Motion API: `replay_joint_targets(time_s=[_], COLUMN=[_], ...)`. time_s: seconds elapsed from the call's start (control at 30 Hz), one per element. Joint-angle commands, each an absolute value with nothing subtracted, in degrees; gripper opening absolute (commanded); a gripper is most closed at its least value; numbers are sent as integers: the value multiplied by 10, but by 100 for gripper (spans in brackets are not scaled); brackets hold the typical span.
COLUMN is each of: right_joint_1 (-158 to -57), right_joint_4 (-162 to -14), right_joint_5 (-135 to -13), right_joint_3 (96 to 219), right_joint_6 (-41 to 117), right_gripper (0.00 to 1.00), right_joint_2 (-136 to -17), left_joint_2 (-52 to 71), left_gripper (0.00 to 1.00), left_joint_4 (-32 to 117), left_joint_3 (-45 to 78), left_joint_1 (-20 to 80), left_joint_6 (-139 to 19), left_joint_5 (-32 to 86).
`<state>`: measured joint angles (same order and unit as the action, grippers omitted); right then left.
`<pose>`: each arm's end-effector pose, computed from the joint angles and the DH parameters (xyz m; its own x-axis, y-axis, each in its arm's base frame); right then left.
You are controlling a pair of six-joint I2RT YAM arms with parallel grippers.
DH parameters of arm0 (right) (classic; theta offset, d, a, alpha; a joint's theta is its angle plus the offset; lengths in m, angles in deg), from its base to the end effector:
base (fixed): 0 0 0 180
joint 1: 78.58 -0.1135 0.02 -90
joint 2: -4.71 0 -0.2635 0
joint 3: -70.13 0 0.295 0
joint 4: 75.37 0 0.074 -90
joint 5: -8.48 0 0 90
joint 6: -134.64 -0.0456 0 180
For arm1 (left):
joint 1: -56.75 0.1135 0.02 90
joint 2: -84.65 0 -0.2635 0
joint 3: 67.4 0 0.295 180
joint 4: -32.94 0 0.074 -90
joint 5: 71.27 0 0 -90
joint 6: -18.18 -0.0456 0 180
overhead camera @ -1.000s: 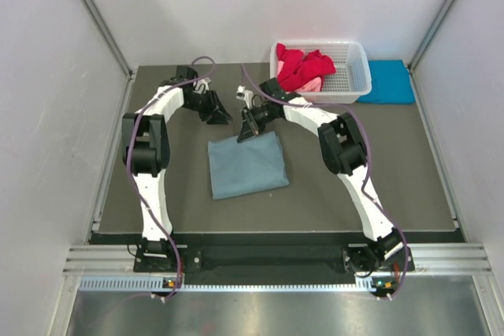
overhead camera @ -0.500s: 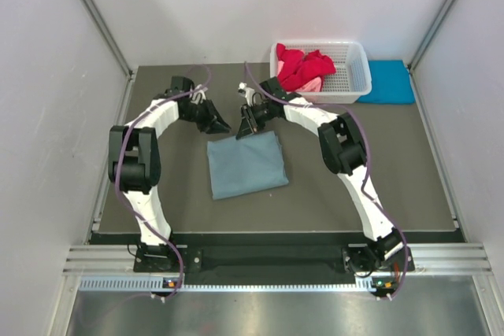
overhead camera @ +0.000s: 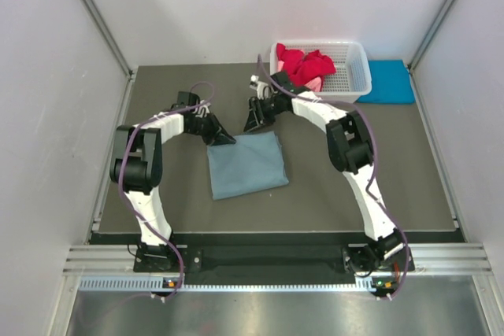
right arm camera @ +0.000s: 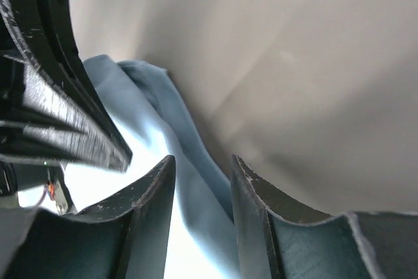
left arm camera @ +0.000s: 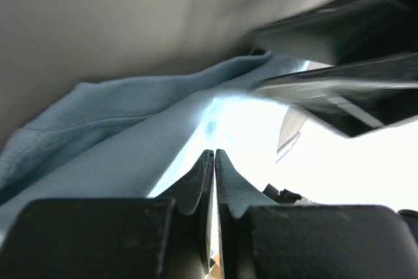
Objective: Fold and stack the t-shirts
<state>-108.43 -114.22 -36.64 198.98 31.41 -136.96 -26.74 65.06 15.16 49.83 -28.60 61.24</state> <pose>0.4873 0.3167 0.1281 -0.8299 -0.2893 -0.4770 -0.5571 0.4756 0.6808 0.4200 -0.0820 0.1225 -0.9163 -0.3973 0.0507 -0.2922 0.5766 -0.7630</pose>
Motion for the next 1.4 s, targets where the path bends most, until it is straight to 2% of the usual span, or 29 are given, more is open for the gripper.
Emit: replay_joint_targets(time_s=[0.0,0.1,0.23,0.27,0.3,0.33,0.4,0.5,0.57,0.7,0.87,1.07,1.27,1.37], right_joint_1=[-1060,-1064,-1076,-1077,-1076,-1076,-1079,-1076,-1064,-1043,-1014,-989,-1011,-1032], right_joint_4=[-1199,-1210,-1146,-1122,-1103,-1092,-1068,-988,-955,-787,-719,-756,-959,-1031], right_joint_5=[-420,-418,-399,-379,-361,-349,-324,-318,-311,-313,-337,-375,-405,-393], right_joint_3=[2014,1977,1867,1842,1818,1787,1759,1689,1653,1599,1587,1560,1615,1632], right_joint_6=[315,308,286,255,238,228,218,190,164,112,65,67,189,200], right_gripper=[40,40,39,35,23,17,10,4,3,1,0,1,2,3], right_joint_2=[-1263,-1216,-1152,-1148,-1144,-1146,-1146,-1135,-1142,-1160,-1212,-1189,-1090,-1051], left_joint_2=[-257,-261,-256,-255,-254,-252,-252,-253,-255,-262,-291,-290,-195,-138], left_gripper=[8,7,7,7,7,7,7,6,6,6,6,5,17,19], left_joint_4=[630,645,659,662,663,666,672,681,681,684,684,717,778,778], left_joint_3=[159,161,153,149,147,147,148,147,142,137,147,176,216,193], left_joint_1=[505,509,521,523,526,529,533,537,539,545,550,553,548,544], left_joint_6=[-297,-316,-328,-330,-334,-335,-343,-351,-353,-373,-402,-454,-454,-424], left_joint_5=[602,598,593,590,590,590,590,585,585,574,538,484,497,521])
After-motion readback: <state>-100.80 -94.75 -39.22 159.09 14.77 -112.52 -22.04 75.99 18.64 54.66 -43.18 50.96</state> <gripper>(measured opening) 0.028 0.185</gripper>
